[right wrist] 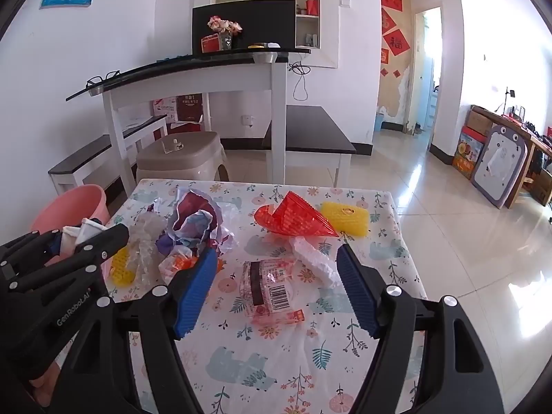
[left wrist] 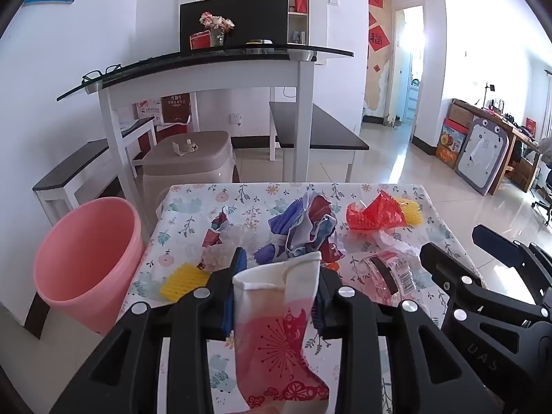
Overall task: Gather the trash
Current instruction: 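Hold the white-and-red paper cup in the left gripper above the table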
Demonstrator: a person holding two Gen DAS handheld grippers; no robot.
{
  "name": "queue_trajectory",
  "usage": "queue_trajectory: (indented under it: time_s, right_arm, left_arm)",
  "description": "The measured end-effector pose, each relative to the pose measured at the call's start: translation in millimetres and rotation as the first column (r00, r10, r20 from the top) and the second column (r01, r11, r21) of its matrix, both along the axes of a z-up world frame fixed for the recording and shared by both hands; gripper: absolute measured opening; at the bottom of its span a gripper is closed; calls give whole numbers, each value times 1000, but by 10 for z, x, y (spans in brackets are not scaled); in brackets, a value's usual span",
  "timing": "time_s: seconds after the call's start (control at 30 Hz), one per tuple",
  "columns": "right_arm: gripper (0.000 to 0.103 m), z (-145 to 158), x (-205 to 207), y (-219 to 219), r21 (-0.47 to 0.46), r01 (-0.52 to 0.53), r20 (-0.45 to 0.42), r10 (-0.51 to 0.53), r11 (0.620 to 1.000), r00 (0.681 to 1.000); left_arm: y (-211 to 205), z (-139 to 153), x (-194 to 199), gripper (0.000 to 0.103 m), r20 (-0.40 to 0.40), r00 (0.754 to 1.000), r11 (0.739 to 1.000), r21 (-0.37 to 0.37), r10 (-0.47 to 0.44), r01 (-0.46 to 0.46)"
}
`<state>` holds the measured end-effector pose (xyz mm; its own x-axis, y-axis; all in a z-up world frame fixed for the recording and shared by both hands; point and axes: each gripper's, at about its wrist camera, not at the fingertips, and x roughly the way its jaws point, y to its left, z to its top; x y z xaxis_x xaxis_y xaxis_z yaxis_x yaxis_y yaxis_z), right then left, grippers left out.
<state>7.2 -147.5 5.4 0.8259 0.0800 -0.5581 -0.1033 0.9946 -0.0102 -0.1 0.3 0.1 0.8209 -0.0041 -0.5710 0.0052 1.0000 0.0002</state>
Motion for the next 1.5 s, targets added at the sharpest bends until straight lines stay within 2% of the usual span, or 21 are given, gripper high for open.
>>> queue_trajectory:
  time_s: [1.33, 1.5]
  right_arm:
    - [72, 19, -5, -42, 14, 5, 12, -5, 1000, 1000]
    - [72, 113, -64, -56, 15, 11, 17, -11, 1000, 1000]
  left_arm:
    - [-15, 24, -18, 33, 5, 1000, 1000, -9, 1, -1]
    - [-13, 23, -17, 33, 4, 1000, 1000, -9, 1, -1]
